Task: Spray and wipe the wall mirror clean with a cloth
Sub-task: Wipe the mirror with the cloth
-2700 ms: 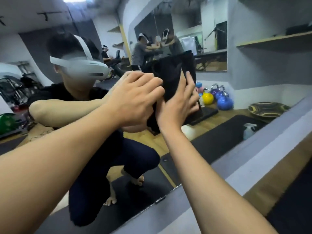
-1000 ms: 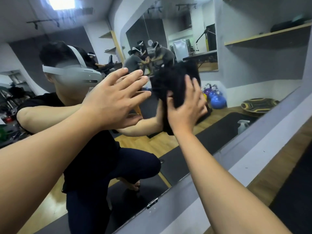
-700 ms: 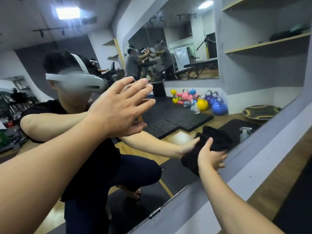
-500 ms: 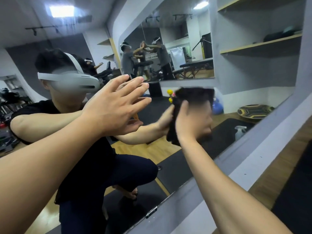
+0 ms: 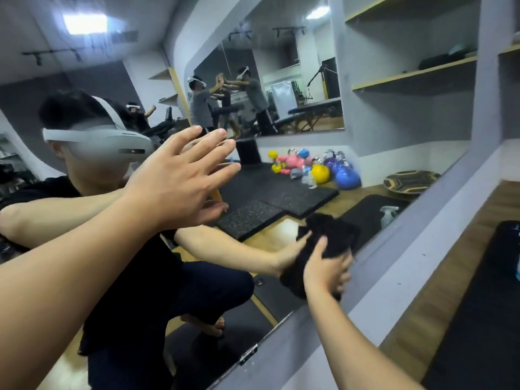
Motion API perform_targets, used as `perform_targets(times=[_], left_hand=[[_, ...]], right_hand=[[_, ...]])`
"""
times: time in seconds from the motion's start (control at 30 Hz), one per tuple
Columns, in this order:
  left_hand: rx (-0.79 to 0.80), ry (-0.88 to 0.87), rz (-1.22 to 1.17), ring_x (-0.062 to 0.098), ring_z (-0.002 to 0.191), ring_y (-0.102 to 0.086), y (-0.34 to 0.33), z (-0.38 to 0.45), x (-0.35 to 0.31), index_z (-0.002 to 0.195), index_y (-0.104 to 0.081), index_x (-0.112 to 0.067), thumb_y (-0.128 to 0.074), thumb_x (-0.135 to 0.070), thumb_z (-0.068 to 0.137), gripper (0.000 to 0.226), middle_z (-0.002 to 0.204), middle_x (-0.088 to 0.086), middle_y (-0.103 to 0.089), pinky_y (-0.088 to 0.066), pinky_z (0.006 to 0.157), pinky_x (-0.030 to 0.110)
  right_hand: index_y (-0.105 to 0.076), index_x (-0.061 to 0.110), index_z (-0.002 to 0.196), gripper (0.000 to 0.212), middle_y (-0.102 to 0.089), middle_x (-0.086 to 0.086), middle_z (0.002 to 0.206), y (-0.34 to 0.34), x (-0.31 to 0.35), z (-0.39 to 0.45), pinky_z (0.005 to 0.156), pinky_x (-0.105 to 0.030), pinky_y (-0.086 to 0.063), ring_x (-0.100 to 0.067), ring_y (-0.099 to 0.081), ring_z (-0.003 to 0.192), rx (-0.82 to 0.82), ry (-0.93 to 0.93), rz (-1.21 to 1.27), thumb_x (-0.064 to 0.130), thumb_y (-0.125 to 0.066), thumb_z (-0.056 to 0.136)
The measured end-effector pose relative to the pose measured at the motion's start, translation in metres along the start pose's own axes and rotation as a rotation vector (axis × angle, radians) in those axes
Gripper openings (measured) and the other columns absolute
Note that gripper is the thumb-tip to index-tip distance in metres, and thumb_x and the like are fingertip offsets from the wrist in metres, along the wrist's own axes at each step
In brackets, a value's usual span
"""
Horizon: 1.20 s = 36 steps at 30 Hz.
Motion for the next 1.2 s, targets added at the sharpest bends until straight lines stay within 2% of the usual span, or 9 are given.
perform_targets(times=[0.07,0.2,0.47,0.57,0.67,0.83,1.0,1.1,1.2], left_hand=[[0.007,-0.001,0.001,0.036,0.149,-0.039,-0.001,0.000,-0.001,0.141,-0.060,-0.015,-0.056,-0.059,0.089,0.069,0.155,0.017,-0.049,-0.026,0.122,0.055],[0.018,-0.010,0.013,0.037,0.148,-0.041,0.001,0.001,-0.001,0.140,-0.060,-0.015,-0.059,-0.059,0.087,0.069,0.154,0.017,-0.050,-0.029,0.121,0.056],[0.048,-0.015,0.008,0.039,0.148,-0.041,-0.002,0.001,0.000,0.138,-0.063,-0.013,-0.056,-0.059,0.089,0.067,0.153,0.020,-0.051,-0.031,0.120,0.058],[0.048,-0.015,-0.007,0.040,0.148,-0.041,-0.002,0.001,0.000,0.134,-0.065,-0.011,-0.053,-0.060,0.091,0.066,0.149,0.021,-0.054,-0.031,0.120,0.058],[0.047,-0.019,0.015,0.039,0.148,-0.041,-0.002,0.000,0.000,0.139,-0.063,-0.013,-0.057,-0.059,0.088,0.068,0.152,0.020,-0.052,-0.031,0.120,0.058],[0.069,-0.019,-0.003,0.038,0.149,-0.040,-0.003,0.002,-0.001,0.139,-0.063,-0.015,-0.054,-0.059,0.088,0.068,0.154,0.019,-0.051,-0.030,0.120,0.058],[0.086,-0.025,-0.015,0.039,0.146,-0.043,0.001,0.002,-0.001,0.138,-0.063,-0.015,-0.051,-0.060,0.087,0.069,0.152,0.020,-0.052,-0.031,0.119,0.058],[0.105,-0.017,-0.034,0.038,0.147,-0.042,0.000,0.003,-0.001,0.138,-0.064,-0.015,-0.047,-0.060,0.088,0.070,0.153,0.019,-0.052,-0.030,0.120,0.058],[0.125,-0.014,-0.043,0.038,0.148,-0.040,0.001,0.003,-0.001,0.138,-0.063,-0.015,-0.050,-0.061,0.087,0.070,0.154,0.018,-0.050,-0.028,0.121,0.057]], right_hand=[[-0.025,0.013,0.158,0.081,-0.025,-0.005,0.163,-0.004,-0.033,-0.005,0.112,-0.060,-0.025,-0.041,-0.033,0.134,0.055,-0.163,-0.068,0.066,-0.035,0.097],[-0.025,0.015,0.157,0.075,-0.023,0.000,0.163,-0.003,0.030,-0.014,0.110,-0.060,-0.022,-0.042,-0.032,0.134,0.022,-0.060,-0.081,0.060,-0.038,0.099],[-0.038,0.032,0.152,0.062,-0.025,0.009,0.163,0.008,0.301,-0.080,0.107,-0.054,-0.027,-0.036,-0.030,0.141,-0.010,0.956,-0.057,0.057,-0.050,0.095],[-0.034,0.040,0.153,0.065,-0.026,0.010,0.163,0.005,0.336,-0.094,0.108,-0.056,-0.028,-0.034,-0.029,0.142,0.007,1.237,-0.080,0.053,-0.054,0.093],[-0.032,0.043,0.154,0.066,-0.027,0.012,0.162,0.001,0.304,-0.065,0.107,-0.053,-0.028,-0.029,-0.031,0.143,-0.073,1.096,-0.018,0.057,-0.051,0.091],[-0.034,0.044,0.151,0.061,-0.029,0.012,0.162,0.003,0.184,0.005,0.107,-0.051,-0.026,-0.032,-0.034,0.140,-0.106,0.509,0.033,0.055,-0.052,0.094],[-0.030,0.021,0.157,0.071,-0.027,-0.001,0.162,0.005,0.045,0.016,0.111,-0.058,-0.023,-0.042,-0.033,0.136,0.000,0.012,-0.006,0.058,-0.045,0.098],[-0.024,0.017,0.158,0.075,-0.024,-0.003,0.162,0.003,0.040,0.009,0.111,-0.061,-0.022,-0.044,-0.033,0.132,0.050,-0.094,-0.050,0.060,-0.040,0.099],[-0.024,0.021,0.158,0.072,-0.022,0.000,0.162,0.006,0.071,0.002,0.110,-0.059,-0.023,-0.043,-0.033,0.131,0.032,-0.053,-0.078,0.060,-0.039,0.100]])
Point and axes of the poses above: each hand's wrist, its own z-axis towards the middle knuckle, its own y-axis out of the back of the hand, x = y × z, the point moved 4 cm from there along z, towards the middle knuckle
